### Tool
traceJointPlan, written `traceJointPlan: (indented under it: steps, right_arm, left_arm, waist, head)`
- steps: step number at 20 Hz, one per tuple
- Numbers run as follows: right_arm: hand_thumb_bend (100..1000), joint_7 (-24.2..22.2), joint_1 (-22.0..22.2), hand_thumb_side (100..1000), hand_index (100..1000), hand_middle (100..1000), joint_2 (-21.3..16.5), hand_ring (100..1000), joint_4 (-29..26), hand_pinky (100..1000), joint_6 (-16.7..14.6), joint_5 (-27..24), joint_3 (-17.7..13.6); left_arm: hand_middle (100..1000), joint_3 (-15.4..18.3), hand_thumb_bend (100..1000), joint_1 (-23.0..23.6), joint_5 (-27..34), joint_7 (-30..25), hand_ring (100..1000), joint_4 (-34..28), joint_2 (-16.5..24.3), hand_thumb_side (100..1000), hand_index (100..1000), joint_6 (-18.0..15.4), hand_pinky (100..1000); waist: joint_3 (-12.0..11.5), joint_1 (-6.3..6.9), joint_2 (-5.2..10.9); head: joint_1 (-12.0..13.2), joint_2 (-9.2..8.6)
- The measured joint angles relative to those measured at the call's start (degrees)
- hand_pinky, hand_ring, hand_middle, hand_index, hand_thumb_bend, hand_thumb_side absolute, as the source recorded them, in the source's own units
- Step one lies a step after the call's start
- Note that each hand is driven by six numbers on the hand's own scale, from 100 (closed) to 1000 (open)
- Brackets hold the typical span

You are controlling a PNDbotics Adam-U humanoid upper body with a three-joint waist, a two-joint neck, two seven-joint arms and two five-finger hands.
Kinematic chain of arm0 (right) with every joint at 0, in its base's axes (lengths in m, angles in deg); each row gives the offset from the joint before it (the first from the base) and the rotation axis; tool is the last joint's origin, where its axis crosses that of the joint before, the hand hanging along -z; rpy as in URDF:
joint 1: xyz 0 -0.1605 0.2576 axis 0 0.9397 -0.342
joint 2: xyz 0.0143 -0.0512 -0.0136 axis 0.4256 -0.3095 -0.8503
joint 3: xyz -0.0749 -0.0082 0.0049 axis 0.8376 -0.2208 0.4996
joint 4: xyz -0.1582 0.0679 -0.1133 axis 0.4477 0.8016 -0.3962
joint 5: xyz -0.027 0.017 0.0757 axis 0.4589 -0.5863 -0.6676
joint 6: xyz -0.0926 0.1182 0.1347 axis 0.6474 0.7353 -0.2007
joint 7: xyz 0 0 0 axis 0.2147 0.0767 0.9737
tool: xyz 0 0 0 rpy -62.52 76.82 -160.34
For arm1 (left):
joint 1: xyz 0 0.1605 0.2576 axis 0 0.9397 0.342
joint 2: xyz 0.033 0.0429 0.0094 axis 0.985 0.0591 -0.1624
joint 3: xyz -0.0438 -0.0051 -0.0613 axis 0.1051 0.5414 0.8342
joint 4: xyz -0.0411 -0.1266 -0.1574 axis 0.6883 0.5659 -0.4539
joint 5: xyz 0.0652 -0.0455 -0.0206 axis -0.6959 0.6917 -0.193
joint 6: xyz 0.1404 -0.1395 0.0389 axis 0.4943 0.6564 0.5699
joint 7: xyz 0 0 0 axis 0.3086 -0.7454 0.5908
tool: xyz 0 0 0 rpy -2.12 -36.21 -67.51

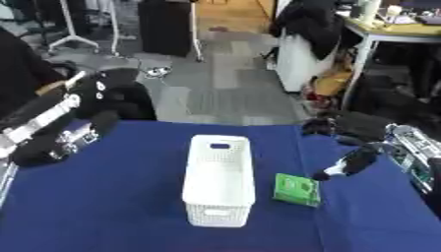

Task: Pick up objects on the table and place them in the box.

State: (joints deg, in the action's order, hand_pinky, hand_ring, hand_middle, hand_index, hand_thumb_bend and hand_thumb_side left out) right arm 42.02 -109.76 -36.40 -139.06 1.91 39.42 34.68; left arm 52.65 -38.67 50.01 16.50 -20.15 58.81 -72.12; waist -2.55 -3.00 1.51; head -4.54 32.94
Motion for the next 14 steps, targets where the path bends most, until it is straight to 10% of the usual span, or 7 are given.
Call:
traceJointPlan:
  steps: [14]
  right_arm:
    - [614,-1.08,0.75,1000,887,830,0.09,804,-0.41,957,0.13,-5.76,3.47]
  left_arm:
    - [1000,-0.05,132,-0.01,0.0,-0.09,966,0.3,0.01,1000,992,-0.07,844]
  waist:
    - [-0.12,-0.02,0.01]
  head:
    - [0.08,0.04]
